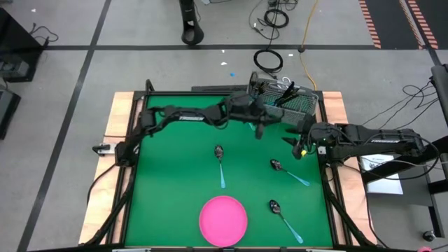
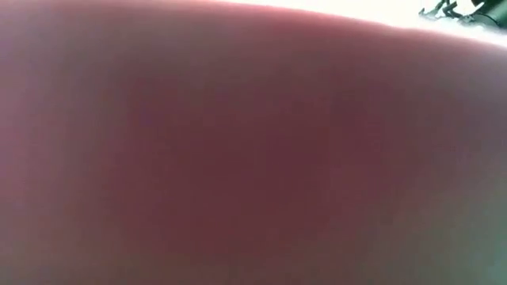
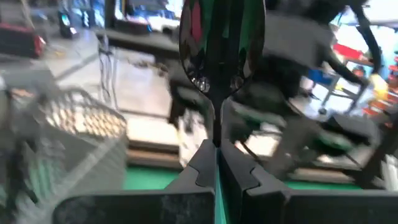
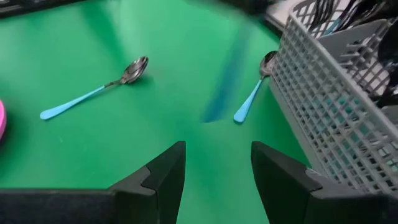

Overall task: Sort silverware
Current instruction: Put the blue spoon into the utensil holder

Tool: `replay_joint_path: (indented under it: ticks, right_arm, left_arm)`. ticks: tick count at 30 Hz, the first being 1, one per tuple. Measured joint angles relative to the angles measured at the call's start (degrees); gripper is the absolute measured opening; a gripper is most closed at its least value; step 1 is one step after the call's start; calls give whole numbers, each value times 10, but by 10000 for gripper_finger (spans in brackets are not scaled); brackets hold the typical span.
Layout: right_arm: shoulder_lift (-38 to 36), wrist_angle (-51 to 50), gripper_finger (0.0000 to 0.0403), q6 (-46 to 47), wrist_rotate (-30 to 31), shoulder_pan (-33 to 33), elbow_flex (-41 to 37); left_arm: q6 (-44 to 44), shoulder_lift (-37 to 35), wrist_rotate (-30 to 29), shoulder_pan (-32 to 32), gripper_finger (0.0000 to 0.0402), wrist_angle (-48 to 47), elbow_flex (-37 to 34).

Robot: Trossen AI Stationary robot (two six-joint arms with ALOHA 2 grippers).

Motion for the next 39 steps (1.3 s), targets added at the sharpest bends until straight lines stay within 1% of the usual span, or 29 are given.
replay_joint_path:
  ticks: [2,8,12,16,22,26,29,31,33,35,39]
  right_arm:
    - [0,-4,171,0,-2,0,0]
    - [0,-6,171,-13,-15,0,0]
    - [-3,-6,171,-17,-15,0,0]
    - [-3,-6,171,-17,-15,0,0]
    - [-3,-6,171,-16,-15,0,0]
    - [-3,-6,171,-16,-15,0,0]
    - [-3,-6,171,-16,-15,0,0]
    - [-3,-6,171,-15,-15,0,0]
    - [-3,-6,171,-15,-14,0,0]
    - [-3,-6,171,-14,-13,0,0]
    - [-3,-6,171,-3,-13,0,0]
  left_arm:
    - [3,22,-11,8,0,-6,39]
    - [16,86,-21,25,0,-5,113]
    - [67,130,-72,25,0,-1,168]
    - [74,172,-89,26,0,2,214]
    - [81,188,-99,28,0,29,240]
    - [117,188,-117,29,0,38,257]
    - [160,186,-150,29,0,44,261]
    - [186,187,-162,29,0,35,260]
    - [204,189,-164,30,0,29,260]
    - [217,194,-166,31,0,44,260]
    - [219,202,-167,33,0,50,260]
